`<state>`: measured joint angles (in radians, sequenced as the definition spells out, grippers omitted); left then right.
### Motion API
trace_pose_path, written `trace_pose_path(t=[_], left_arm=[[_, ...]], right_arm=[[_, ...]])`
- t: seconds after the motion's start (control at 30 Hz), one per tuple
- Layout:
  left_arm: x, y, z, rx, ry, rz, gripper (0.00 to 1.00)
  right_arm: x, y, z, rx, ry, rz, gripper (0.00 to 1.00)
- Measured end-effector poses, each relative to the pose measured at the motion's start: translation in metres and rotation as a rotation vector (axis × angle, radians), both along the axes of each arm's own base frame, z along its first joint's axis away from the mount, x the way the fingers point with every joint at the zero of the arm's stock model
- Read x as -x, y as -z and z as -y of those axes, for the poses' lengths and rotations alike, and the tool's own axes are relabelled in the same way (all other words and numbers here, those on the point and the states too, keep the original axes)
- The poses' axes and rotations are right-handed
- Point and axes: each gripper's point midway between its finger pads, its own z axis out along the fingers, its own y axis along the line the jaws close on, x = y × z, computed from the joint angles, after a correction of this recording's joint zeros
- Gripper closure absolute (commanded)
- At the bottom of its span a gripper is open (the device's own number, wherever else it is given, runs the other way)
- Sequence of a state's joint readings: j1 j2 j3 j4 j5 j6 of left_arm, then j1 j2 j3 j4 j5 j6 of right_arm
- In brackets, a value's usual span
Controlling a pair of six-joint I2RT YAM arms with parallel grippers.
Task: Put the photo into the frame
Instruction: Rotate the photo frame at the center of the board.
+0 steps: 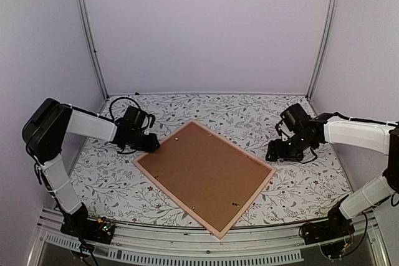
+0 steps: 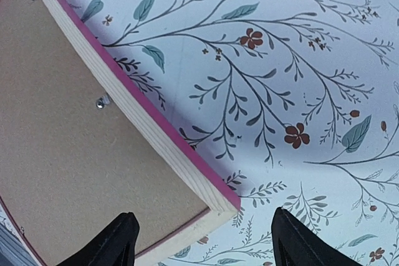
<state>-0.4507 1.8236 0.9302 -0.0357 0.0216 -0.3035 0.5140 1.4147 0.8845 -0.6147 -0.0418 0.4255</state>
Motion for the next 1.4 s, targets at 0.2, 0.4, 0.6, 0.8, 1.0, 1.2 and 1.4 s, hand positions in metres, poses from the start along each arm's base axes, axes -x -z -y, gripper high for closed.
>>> trace_pose_path(t=[0.2, 0.4, 0.6, 0.8, 1.0, 1.2, 1.4], left_arm=[[0.035, -0.001, -0.024, 0.082, -0.108, -0.033, 0.73], [0.07, -0.001, -0.029, 0.224, -0.18, -0.048, 0.72], [0.112, -0.001, -0.028, 0.303, -0.203, -0.081, 0.66], [0.143, -0.013, -0.013, 0.309, -0.14, -0.095, 0.55], [0.159, -0.011, -0.015, 0.276, -0.125, -0.127, 0.43], [0.166, -0.011, -0.017, 0.238, -0.11, -0.133, 0.14], [0.151, -0.013, -0.016, 0.167, -0.113, -0.123, 0.05]], right_arm=[[0.009, 0.018, 0.005, 0.003, 0.044, -0.052, 0.23], [0.009, 0.033, -0.007, -0.054, 0.042, -0.092, 0.27], [0.009, 0.053, -0.02, -0.104, 0.028, -0.135, 0.43], [0.0, 0.058, -0.025, -0.123, 0.026, -0.129, 0.56], [-0.027, 0.059, -0.036, -0.107, -0.001, -0.111, 0.64], [-0.079, 0.054, -0.056, -0.05, -0.103, -0.029, 0.56], [-0.12, 0.036, -0.067, 0.01, -0.181, 0.081, 0.43]])
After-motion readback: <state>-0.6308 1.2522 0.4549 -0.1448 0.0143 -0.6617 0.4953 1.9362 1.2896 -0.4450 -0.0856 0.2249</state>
